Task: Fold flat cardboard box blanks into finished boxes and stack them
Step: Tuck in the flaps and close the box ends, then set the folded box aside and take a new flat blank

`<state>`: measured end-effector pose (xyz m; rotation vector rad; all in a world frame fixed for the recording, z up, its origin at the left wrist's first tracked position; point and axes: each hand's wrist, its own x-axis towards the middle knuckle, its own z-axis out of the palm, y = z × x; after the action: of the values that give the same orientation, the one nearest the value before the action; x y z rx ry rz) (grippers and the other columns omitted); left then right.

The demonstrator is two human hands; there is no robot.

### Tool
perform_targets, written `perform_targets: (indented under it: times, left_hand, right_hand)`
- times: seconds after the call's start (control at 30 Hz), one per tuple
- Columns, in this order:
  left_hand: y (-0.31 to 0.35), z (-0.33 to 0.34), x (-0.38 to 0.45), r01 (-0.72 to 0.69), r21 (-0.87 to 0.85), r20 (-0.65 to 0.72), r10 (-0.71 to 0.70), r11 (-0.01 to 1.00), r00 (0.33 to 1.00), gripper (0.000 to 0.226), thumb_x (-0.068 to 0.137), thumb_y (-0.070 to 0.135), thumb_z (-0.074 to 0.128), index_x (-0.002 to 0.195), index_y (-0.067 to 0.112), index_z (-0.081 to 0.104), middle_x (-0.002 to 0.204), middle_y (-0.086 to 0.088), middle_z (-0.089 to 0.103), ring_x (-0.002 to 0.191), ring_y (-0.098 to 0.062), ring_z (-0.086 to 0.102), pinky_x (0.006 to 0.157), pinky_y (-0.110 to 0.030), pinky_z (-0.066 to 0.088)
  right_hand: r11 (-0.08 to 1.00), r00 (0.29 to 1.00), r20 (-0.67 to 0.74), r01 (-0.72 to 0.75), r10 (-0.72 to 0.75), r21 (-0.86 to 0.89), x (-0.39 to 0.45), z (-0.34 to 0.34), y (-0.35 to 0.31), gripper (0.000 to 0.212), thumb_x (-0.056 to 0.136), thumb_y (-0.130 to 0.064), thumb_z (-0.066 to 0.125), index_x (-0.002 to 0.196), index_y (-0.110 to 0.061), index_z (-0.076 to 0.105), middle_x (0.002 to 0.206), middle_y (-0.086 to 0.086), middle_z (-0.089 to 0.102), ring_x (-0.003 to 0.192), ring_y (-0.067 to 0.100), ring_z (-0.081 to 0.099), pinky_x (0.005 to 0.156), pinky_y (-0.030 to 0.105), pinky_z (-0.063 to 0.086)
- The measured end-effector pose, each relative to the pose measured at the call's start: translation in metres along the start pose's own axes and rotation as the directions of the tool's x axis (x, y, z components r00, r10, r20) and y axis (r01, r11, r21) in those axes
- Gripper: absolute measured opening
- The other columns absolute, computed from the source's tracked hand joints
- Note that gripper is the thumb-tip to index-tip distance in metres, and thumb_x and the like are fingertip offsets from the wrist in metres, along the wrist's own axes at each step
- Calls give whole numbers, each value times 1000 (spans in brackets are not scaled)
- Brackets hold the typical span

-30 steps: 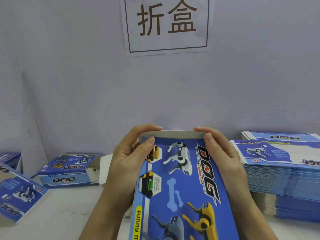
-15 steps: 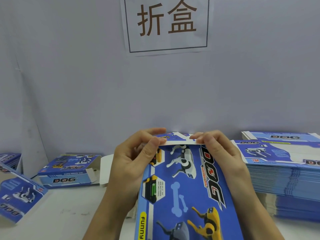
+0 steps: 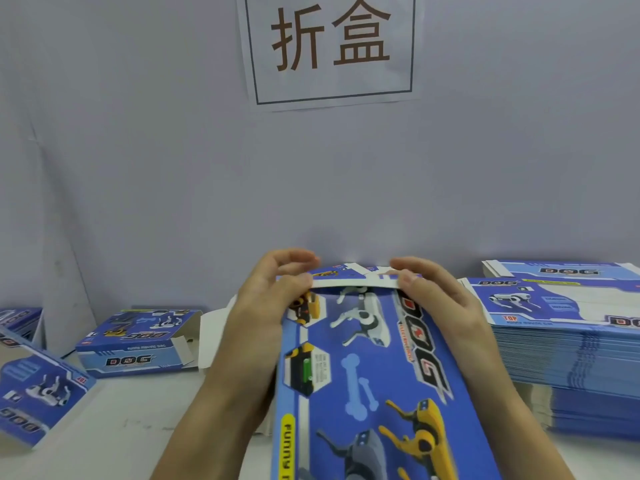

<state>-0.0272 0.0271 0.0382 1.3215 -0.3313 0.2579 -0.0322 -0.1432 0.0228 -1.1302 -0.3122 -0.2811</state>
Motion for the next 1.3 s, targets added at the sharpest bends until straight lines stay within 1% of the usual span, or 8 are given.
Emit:
perform_targets:
  times: [0.13,0.27,0.4,0.57,0.7,0.8,0.9,1.3]
  left_hand:
    - [-12,-14,-4,106,306,170,-164,946,972,49,87,22,75,128,24,48,101,9,62,69,17,64,59,-5,46]
    - [1,-33,-17,184,518,452,-450,835,770,84,55,54,87,131,47,50,114,15,72,104,-10,71,81,-25,57]
    - [7,-61,5,39,163,89,-54,986,995,68,42,61,88,95,20,79,96,-2,77,82,-17,74,74,-32,61]
    - [-1,-103,10,-15,436,-571,290,900,768,104,41,93,61,101,7,61,93,-10,64,89,-28,62,77,-40,50]
    - [-32,-66,9,7,756,-204,226,654,952,81,69,77,59,135,29,55,134,17,55,122,-17,51,101,-19,40]
    - [-62,-37,10,-85,978,61,124,192,990,70,91,69,43,153,39,29,163,18,18,151,-9,15,123,-33,13]
    - [-73,-32,12,-88,991,100,116,-103,988,52,103,52,37,153,41,28,162,11,28,146,-15,30,116,-34,28]
    - [-42,-23,2,-125,987,120,-52,-105,991,42,98,61,39,130,37,53,133,9,56,93,-10,44,72,-25,38]
  right_hand:
    - [985,959,-229,154,-168,-80,5,-26,-6,19,100,-14,50,102,-15,69,74,-14,72,59,-7,65,53,5,47]
    - [968,904,-345,240,-253,-81,3,-48,-6,33,103,-2,41,123,-13,65,76,-16,73,54,-2,63,50,11,49]
    - [984,952,-306,50,5,173,13,-58,5,34,101,-30,45,127,-28,67,108,-1,73,107,17,65,89,37,50]
    - [992,959,-280,0,35,124,17,-52,16,28,99,-31,46,106,-34,73,109,2,69,103,23,61,91,43,46]
    - [969,948,-307,4,-81,-245,22,-46,30,27,98,-12,55,101,-31,74,104,-2,73,100,19,64,85,38,47]
    - [902,964,-241,-4,-111,-432,22,-41,41,27,96,-9,58,98,-31,75,95,-6,74,96,18,68,85,39,51]
    - [829,975,-212,-62,-69,-556,22,-39,47,27,95,-10,58,93,-31,75,85,-7,75,89,17,70,80,39,56]
    - [879,968,-233,-192,96,-437,24,-39,58,10,98,-17,63,102,-25,65,90,1,74,72,9,75,54,16,55]
